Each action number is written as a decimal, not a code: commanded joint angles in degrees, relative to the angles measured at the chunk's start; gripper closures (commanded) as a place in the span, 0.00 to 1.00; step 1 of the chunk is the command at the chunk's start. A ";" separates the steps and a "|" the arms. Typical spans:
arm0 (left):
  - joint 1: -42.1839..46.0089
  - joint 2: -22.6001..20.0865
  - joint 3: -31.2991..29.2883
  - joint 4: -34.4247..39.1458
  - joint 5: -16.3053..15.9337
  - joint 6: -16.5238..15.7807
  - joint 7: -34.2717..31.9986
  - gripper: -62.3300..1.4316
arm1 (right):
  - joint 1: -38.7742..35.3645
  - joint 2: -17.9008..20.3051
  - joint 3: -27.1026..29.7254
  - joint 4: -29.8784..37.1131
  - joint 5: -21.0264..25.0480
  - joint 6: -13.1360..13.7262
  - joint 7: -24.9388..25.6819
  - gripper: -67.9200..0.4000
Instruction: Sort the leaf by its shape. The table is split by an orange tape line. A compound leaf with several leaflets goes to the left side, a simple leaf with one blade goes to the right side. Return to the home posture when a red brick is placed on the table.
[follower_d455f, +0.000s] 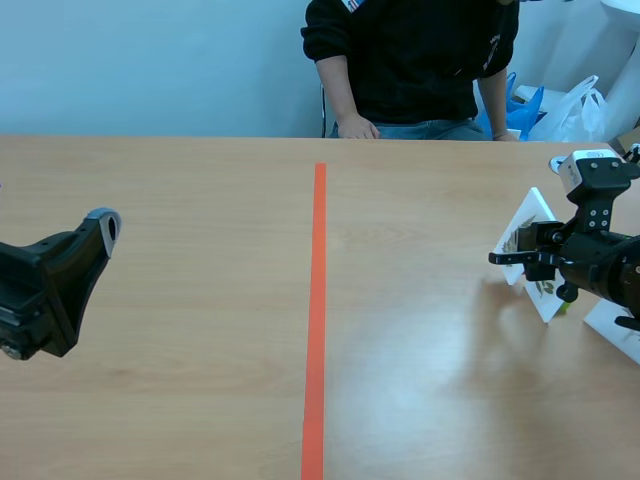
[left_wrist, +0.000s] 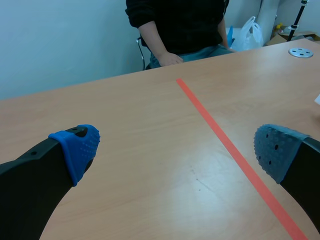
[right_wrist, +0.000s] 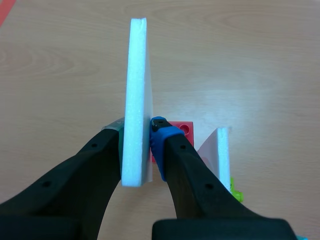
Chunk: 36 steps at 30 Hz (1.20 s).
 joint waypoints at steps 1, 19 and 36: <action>0.46 -0.02 -0.22 0.83 -0.17 -0.17 -0.96 0.00 | 0.55 0.76 0.33 0.70 0.44 -0.52 1.05 0.90; 0.46 -0.02 -0.22 0.83 -0.17 -0.55 -0.96 0.00 | 0.55 0.31 0.33 0.70 0.42 -0.50 1.33 0.63; 0.46 -0.04 -0.22 0.83 -0.17 -0.55 -0.76 0.00 | -5.03 3.93 7.82 21.70 -0.02 -0.55 -6.71 0.48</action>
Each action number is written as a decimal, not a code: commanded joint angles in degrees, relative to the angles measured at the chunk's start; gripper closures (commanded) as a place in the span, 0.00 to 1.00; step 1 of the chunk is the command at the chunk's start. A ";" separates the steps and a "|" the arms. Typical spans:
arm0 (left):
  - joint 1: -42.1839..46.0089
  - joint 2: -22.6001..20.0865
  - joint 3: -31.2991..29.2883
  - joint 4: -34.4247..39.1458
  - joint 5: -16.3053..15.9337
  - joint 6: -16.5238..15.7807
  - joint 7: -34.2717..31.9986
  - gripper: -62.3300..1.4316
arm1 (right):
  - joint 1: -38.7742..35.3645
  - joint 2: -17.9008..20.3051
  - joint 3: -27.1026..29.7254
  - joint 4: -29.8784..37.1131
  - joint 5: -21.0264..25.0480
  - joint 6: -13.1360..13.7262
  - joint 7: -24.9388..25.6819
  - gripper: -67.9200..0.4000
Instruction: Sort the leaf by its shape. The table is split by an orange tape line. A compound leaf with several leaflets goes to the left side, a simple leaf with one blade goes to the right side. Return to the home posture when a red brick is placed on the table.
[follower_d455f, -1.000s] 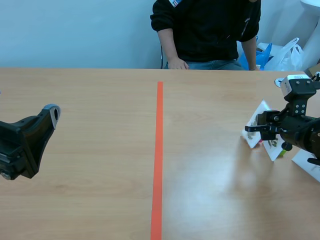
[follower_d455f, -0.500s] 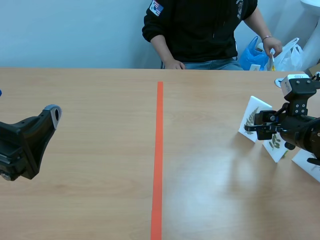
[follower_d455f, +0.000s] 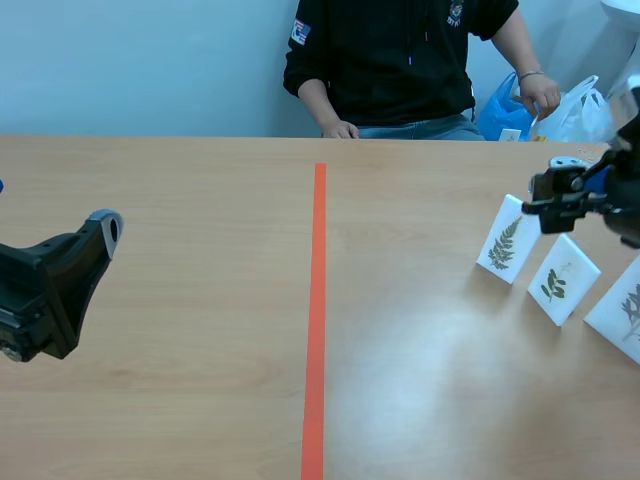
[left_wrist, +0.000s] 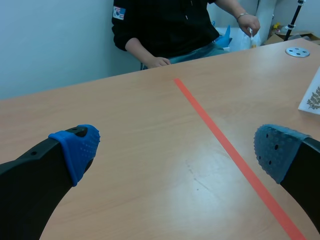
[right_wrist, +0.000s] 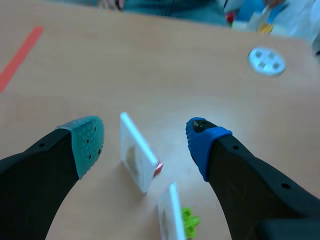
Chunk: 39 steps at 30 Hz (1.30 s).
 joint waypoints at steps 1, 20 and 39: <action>0.46 -0.04 -0.22 0.83 -0.17 0.09 -0.79 0.00 | -0.92 2.38 1.66 3.21 0.35 -0.22 0.33 0.48; 0.46 -1.01 -0.22 0.83 -0.15 0.09 -0.57 0.00 | -29.29 10.80 26.43 27.93 12.07 8.94 0.42 0.26; 0.28 -1.92 -0.22 0.83 -0.17 -0.04 -0.83 0.00 | -33.86 10.21 39.41 28.94 22.27 22.58 -1.64 0.26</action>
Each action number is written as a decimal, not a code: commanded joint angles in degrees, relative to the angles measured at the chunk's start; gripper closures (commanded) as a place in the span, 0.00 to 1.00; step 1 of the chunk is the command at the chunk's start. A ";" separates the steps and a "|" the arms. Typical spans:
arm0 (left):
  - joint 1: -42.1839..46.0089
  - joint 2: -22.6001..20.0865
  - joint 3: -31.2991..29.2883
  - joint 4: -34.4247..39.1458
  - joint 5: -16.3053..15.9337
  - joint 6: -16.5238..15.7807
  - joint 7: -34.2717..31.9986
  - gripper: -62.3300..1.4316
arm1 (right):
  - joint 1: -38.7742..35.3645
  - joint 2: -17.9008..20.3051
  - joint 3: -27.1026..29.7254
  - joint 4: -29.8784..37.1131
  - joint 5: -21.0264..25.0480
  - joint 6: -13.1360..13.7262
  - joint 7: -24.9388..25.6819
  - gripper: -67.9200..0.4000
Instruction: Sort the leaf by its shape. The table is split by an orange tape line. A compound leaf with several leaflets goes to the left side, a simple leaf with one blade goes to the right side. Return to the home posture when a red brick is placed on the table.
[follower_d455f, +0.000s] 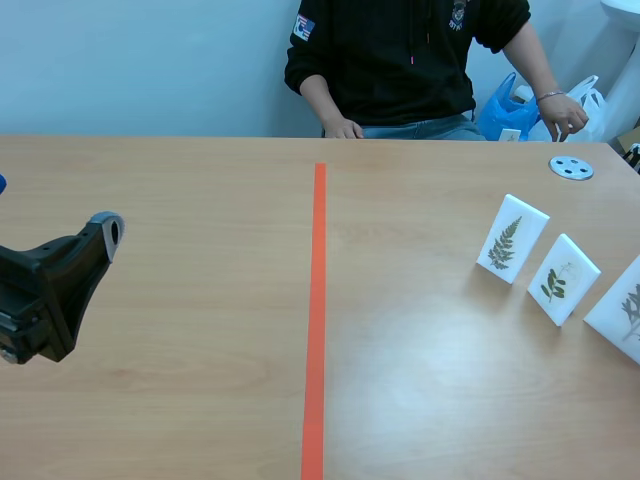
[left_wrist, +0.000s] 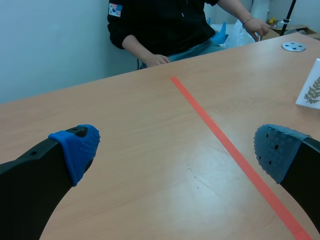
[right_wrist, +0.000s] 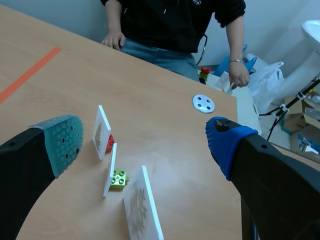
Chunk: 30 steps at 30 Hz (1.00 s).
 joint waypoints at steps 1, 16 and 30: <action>0.28 -0.02 -0.22 0.83 -0.20 0.15 -0.83 0.00 | 0.52 0.28 -0.22 0.24 0.63 -0.42 0.92 0.26; 0.28 0.00 -0.22 0.83 -0.17 0.17 -0.85 0.00 | 0.52 -0.33 -0.33 0.20 1.95 -0.35 1.70 0.26; 0.28 0.00 -0.22 0.83 -0.17 0.20 -0.83 0.00 | 0.52 -0.33 -0.33 0.20 1.95 -0.37 1.70 0.26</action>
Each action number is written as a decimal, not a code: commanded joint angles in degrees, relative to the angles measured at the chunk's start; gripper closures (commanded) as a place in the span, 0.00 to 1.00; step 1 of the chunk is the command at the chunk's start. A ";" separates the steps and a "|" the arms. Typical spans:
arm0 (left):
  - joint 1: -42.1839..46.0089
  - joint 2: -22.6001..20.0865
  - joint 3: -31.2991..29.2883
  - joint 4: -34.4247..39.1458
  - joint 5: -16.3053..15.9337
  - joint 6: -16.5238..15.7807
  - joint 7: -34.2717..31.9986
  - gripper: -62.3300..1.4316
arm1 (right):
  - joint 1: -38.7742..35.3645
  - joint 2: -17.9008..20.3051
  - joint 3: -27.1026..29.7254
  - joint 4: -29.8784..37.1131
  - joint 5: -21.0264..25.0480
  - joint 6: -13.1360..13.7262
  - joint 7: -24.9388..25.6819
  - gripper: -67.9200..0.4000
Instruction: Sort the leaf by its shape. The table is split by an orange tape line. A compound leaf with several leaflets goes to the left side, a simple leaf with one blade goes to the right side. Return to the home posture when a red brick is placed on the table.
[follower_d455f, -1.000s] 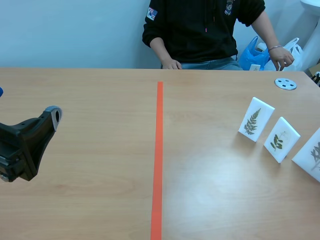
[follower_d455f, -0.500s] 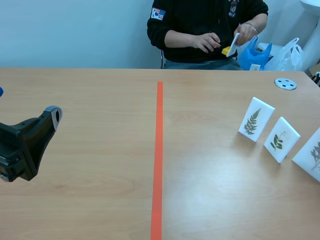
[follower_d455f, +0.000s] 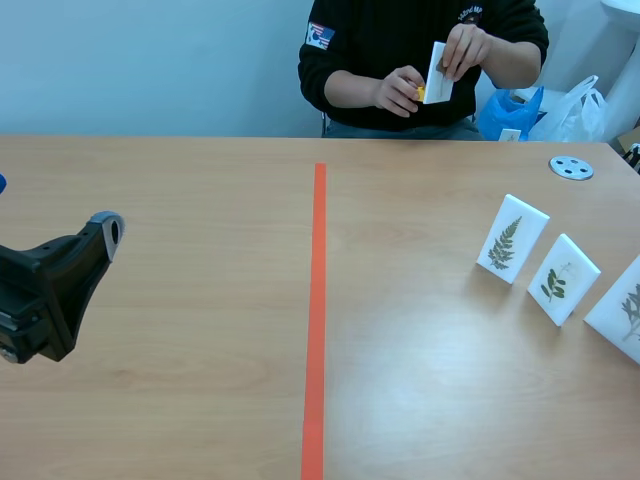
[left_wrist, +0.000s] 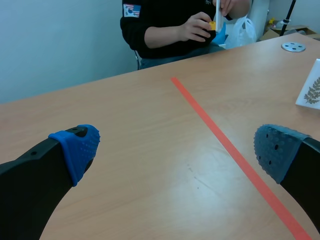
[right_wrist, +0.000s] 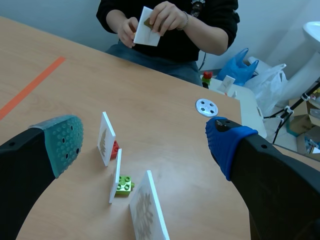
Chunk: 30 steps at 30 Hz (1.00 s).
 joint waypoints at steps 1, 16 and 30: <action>0.28 -0.02 -0.22 0.83 -0.17 0.20 -0.83 0.00 | 0.52 0.79 -0.31 0.20 0.66 -0.39 0.83 0.26; 0.28 -0.02 -0.22 0.83 -0.17 0.22 -0.87 0.00 | 0.52 0.81 -1.42 0.20 0.59 -0.46 0.87 0.26; 0.28 -0.02 -0.22 0.83 -0.17 0.24 -0.85 0.00 | 0.55 0.81 -3.50 0.20 0.42 -2.60 0.87 0.26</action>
